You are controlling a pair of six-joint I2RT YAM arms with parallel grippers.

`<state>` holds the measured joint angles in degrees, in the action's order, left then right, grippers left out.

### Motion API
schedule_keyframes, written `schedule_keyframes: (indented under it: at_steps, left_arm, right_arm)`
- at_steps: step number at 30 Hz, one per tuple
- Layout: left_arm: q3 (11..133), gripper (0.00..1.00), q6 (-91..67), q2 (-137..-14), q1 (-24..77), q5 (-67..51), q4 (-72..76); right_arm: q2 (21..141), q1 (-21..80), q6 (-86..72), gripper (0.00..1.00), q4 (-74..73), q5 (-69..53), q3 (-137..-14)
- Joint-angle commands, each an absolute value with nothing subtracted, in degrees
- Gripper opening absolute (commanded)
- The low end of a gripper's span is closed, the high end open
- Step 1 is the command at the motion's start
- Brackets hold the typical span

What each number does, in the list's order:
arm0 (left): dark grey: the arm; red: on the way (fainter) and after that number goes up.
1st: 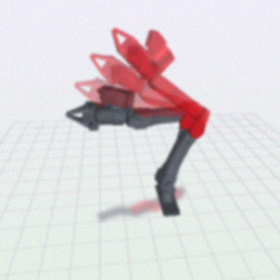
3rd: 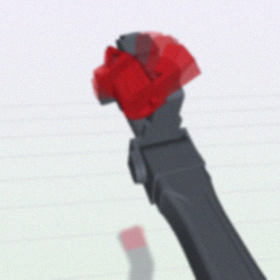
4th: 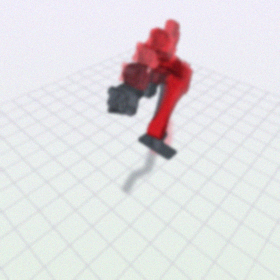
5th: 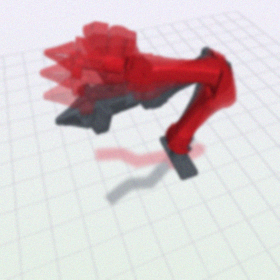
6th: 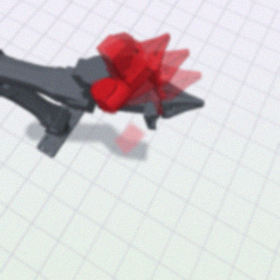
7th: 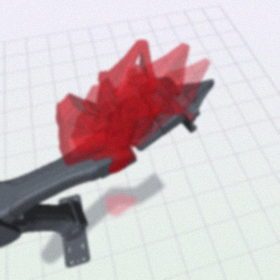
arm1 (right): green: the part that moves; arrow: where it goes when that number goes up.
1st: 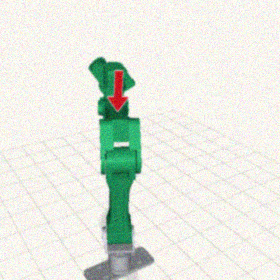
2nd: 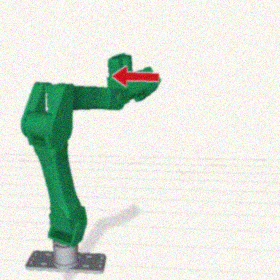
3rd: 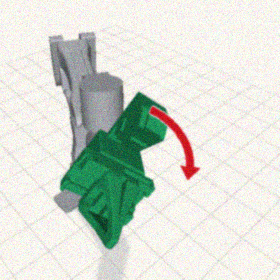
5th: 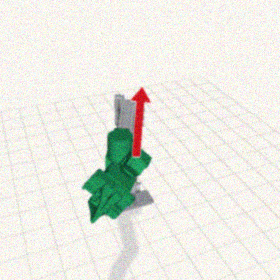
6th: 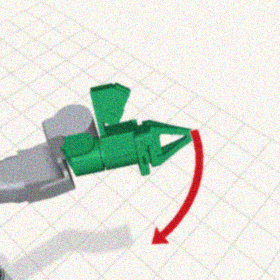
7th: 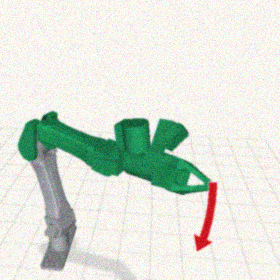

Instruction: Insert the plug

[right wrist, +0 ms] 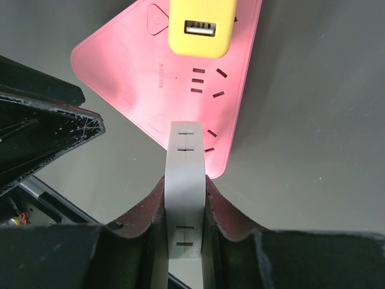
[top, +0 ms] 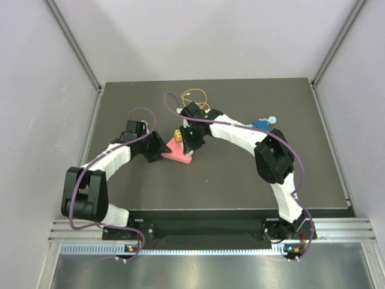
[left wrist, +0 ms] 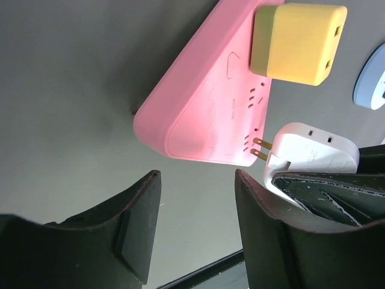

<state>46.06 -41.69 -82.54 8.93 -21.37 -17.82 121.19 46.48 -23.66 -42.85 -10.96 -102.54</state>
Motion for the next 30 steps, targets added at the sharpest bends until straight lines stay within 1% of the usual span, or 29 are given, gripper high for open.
schedule_keyframes:
  at_steps: [1,6,15,30]
  left_arm:
    - [46.8,0.58,-42.0,-82.3,8.7,-20.8,-15.6]
    - [45.2,0.59,-43.0,-83.6,8.7,-18.7,-14.6]
    - [43.7,0.57,-43.7,-85.8,8.7,-17.1,-12.0]
    - [41.5,0.49,-44.6,-86.8,8.7,-16.3,-10.3]
  right_arm:
    - [121.2,47.6,-24.4,0.0,-41.7,-10.9,-102.7]
    - [121.8,47.8,-24.9,0.0,-41.5,-11.6,-102.4]
    - [122.5,48.0,-25.5,0.0,-41.9,-11.3,-102.0]
    - [126.6,49.8,-26.1,0.0,-47.5,-5.5,-107.2]
